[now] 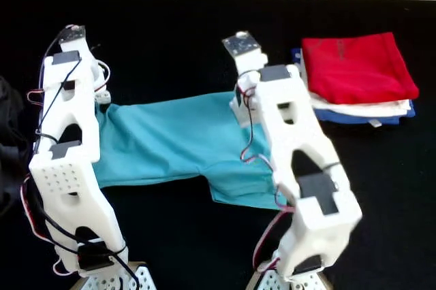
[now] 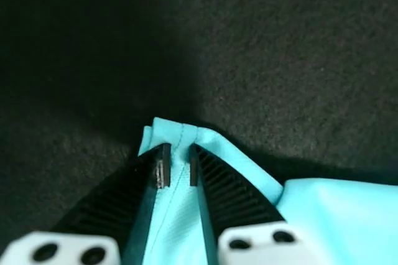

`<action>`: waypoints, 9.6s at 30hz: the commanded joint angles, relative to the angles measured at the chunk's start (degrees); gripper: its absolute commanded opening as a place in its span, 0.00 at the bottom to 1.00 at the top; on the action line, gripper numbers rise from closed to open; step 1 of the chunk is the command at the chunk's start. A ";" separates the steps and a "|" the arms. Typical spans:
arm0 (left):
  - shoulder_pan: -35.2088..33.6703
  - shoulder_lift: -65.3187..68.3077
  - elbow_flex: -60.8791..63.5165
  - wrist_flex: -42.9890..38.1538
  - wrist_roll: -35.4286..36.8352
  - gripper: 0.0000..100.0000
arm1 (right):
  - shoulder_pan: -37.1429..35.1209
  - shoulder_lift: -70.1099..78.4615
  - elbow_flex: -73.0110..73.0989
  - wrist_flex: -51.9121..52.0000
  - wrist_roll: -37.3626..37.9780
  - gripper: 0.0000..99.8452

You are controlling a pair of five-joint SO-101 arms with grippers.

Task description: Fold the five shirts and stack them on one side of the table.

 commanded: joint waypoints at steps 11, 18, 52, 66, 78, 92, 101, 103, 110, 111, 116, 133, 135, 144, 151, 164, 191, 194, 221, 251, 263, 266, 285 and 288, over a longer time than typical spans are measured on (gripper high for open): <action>-7.60 7.08 -10.15 8.00 -7.91 0.08 | 8.75 24.66 -31.69 10.15 -0.62 0.18; -6.81 3.56 -16.40 17.49 -7.82 0.08 | 6.29 19.38 -44.18 23.87 -0.62 0.18; -1.71 -51.03 66.42 -15.91 -7.74 0.08 | -9.01 -32.92 27.30 8.04 -0.26 0.18; -6.90 -51.47 75.91 -18.64 -7.74 0.08 | -14.90 -33.45 46.02 -2.33 -0.26 0.18; -6.90 -51.56 79.43 -24.53 -2.20 0.08 | -17.45 -46.29 40.04 6.99 5.54 0.18; -6.90 -51.56 79.34 -24.53 -2.20 0.08 | -20.09 -39.43 54.20 -8.31 6.68 0.18; -6.90 -51.56 79.34 -24.53 -2.11 0.08 | -20.00 -28.70 51.91 -13.93 6.59 0.17; -6.90 -51.56 79.34 -24.53 -2.11 0.08 | -20.00 -28.70 51.38 -13.93 6.59 0.16; -6.90 -51.56 79.34 -24.53 -2.11 0.08 | -20.00 -28.79 48.13 -9.98 6.51 0.02; -6.90 -51.56 79.34 -24.53 -2.11 0.08 | -20.00 -28.79 47.16 -8.57 6.51 0.02; -6.90 -51.56 79.34 -24.53 -2.11 0.08 | -20.00 -28.79 43.74 -2.68 6.51 0.02; -6.90 -51.56 79.34 -24.53 -2.11 0.08 | -20.00 -37.41 46.55 -3.12 6.51 0.17; -6.90 -51.47 79.34 -24.53 -2.11 0.08 | -20.00 -35.21 47.78 -5.23 6.33 0.17; -6.90 -51.47 79.34 -24.53 -2.11 0.08 | -20.00 -27.03 47.69 -9.45 6.51 0.17; -6.90 -51.47 79.34 -24.53 -2.11 0.08 | -18.77 -24.48 48.13 -12.09 6.51 0.09; -6.90 -51.47 79.34 -24.53 -2.11 0.08 | -12.00 -39.87 46.81 -5.32 6.59 0.02; -6.90 -51.47 79.34 -24.62 -2.11 0.08 | -14.02 -47.60 47.25 3.21 6.24 0.13; -6.90 -51.47 79.34 -24.62 -2.11 0.08 | -18.42 -47.60 49.63 5.05 6.24 0.13; -6.90 -51.47 79.34 -24.62 -2.11 0.08 | -16.84 -30.81 60.62 -13.85 10.46 0.13; -6.90 -51.47 79.34 -24.62 -2.11 0.08 | -3.65 -6.81 1.10 10.95 20.13 0.01; -6.90 -51.47 79.34 -24.62 -2.11 0.08 | -2.24 23.16 -35.82 17.01 14.33 0.19; -6.90 -51.47 79.34 -24.62 -2.11 0.08 | -0.22 26.07 -43.03 17.36 8.53 0.18; -6.90 -51.47 79.34 -24.62 -2.11 0.08 | -8.13 20.53 -49.36 34.86 3.78 0.01; -6.90 -51.47 79.34 -24.62 -2.11 0.08 | -12.09 13.41 -38.02 34.42 3.69 0.01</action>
